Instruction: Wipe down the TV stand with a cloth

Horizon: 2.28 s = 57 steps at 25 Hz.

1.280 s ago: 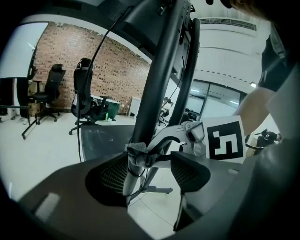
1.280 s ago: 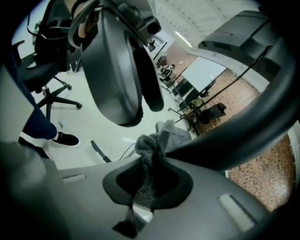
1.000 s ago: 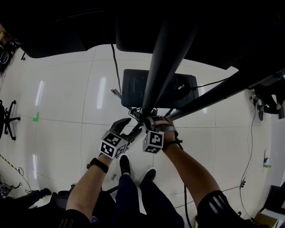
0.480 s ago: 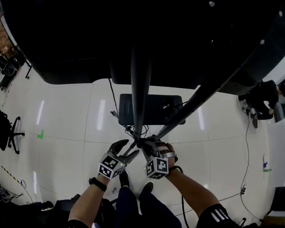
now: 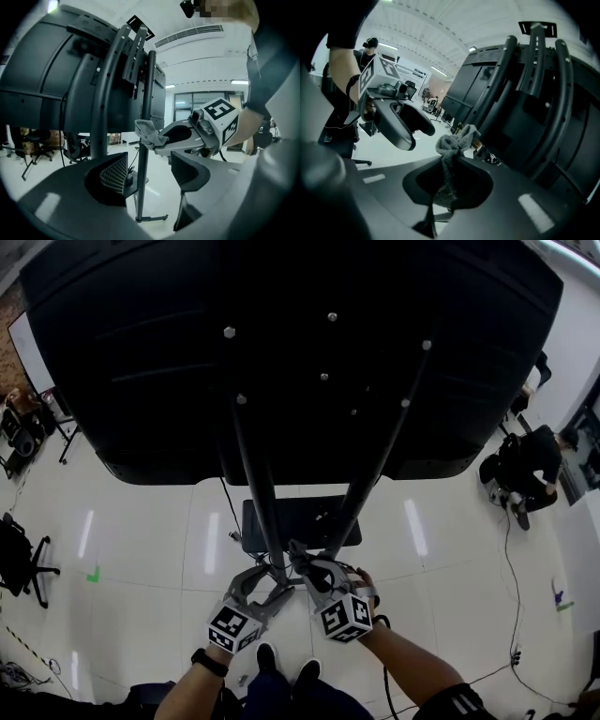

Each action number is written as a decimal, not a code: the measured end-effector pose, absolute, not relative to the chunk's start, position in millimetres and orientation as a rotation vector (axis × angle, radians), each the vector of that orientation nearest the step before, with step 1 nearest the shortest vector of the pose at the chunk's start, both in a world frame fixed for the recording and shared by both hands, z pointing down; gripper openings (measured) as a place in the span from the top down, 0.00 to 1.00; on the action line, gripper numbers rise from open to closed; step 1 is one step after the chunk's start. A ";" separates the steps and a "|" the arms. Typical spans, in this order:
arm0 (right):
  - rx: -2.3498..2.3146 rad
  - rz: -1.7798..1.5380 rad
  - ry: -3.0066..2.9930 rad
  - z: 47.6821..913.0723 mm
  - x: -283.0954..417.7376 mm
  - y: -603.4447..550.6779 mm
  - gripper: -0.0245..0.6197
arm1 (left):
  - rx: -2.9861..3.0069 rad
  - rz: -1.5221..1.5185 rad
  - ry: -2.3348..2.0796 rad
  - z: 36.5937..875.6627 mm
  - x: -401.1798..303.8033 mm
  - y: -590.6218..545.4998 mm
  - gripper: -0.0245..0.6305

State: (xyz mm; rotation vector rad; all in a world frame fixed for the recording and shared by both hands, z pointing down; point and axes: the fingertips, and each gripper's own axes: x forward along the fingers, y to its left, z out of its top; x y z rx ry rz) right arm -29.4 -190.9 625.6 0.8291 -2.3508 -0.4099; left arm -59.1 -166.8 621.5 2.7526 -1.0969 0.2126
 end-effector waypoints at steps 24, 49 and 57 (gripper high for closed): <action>1.143 -0.739 -2.395 380.9 -7.7 -188.1 0.91 | 3.054 0.048 -0.952 429.3 -48.0 -150.5 0.50; 0.942 -1.184 -2.307 161.1 72.4 -263.6 0.91 | 3.225 -0.120 -1.018 242.4 39.7 -196.9 0.52; 0.867 -1.123 -2.252 138.8 72.9 -291.8 0.91 | 3.281 -0.133 -1.026 211.3 54.0 -214.8 0.52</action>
